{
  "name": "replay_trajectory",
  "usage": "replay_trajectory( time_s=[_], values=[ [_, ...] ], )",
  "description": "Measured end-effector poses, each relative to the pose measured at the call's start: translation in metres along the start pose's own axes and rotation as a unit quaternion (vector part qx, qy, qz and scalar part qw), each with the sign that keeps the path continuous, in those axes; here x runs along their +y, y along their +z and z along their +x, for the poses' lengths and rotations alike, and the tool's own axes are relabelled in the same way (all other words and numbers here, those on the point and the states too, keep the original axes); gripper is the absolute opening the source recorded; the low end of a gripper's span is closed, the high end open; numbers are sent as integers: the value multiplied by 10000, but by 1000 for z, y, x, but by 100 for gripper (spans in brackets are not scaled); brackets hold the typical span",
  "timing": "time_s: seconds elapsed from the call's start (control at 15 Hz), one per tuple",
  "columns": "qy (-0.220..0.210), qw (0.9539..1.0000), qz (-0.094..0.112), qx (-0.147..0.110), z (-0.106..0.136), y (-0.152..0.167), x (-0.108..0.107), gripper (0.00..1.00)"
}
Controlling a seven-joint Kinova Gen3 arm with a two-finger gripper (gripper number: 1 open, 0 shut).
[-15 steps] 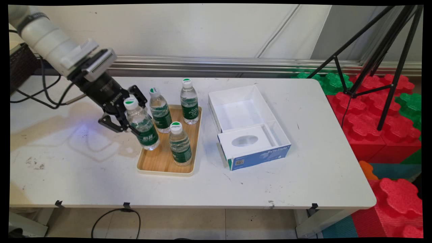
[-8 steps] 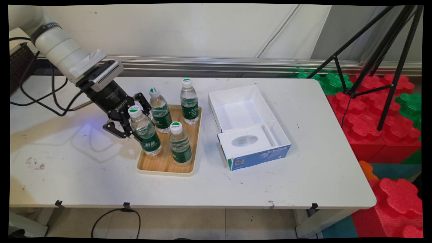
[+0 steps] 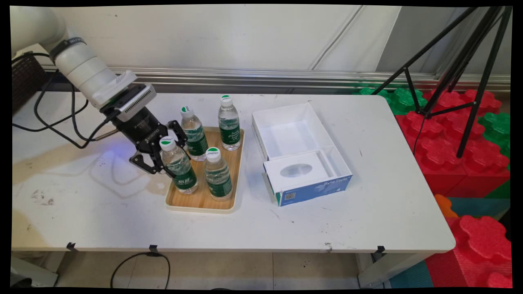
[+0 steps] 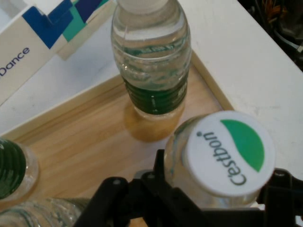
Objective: Place the picked object on the tray
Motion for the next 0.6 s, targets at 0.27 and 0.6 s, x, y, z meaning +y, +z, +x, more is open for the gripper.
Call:
replay_trajectory(
  time_s=[0.27,0.6],
  values=[
    [63,10000,-48,-25,-2,10,-2,0],
    [108,9999,-82,-35,-4,17,-4,100]
  ],
)
